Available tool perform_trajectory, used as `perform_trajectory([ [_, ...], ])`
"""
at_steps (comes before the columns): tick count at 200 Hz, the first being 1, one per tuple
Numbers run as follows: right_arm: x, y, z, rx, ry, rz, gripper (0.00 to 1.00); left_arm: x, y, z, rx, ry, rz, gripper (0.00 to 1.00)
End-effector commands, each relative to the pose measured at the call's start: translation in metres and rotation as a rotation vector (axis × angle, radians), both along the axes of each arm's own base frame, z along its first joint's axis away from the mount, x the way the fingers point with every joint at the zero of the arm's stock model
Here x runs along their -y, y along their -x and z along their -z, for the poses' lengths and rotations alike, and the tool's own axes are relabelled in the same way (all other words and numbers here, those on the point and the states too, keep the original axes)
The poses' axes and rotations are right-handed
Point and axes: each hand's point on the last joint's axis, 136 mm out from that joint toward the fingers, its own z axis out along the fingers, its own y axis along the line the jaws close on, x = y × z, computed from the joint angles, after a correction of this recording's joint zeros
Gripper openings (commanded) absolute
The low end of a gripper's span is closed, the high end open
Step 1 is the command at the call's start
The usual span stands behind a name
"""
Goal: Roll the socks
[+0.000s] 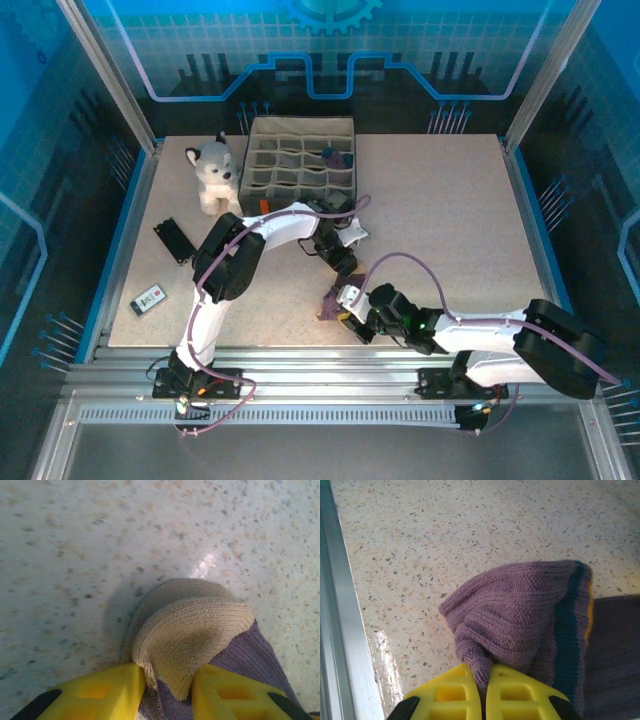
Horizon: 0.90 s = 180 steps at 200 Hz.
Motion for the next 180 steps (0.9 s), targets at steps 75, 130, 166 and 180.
perform_trajectory([
  [75, -0.002, 0.01, 0.021, -0.327, -0.003, -0.051, 0.0, -0.032, -0.019, 0.003, 0.062, -0.004, -0.071, 0.34],
  [130, -0.003, 0.008, 0.013, -0.362, -0.013, -0.06, 0.0, -0.031, -0.02, -0.032, 0.07, 0.126, -0.021, 0.35],
  [166, -0.001, 0.008, 0.011, -0.352, -0.021, -0.053, 0.0, -0.043, -0.022, -0.05, 0.097, 0.161, 0.017, 0.36],
  [180, -0.001, 0.006, 0.011, -0.352, -0.023, -0.048, 0.0, -0.052, -0.025, -0.057, 0.122, 0.202, 0.011, 0.36],
])
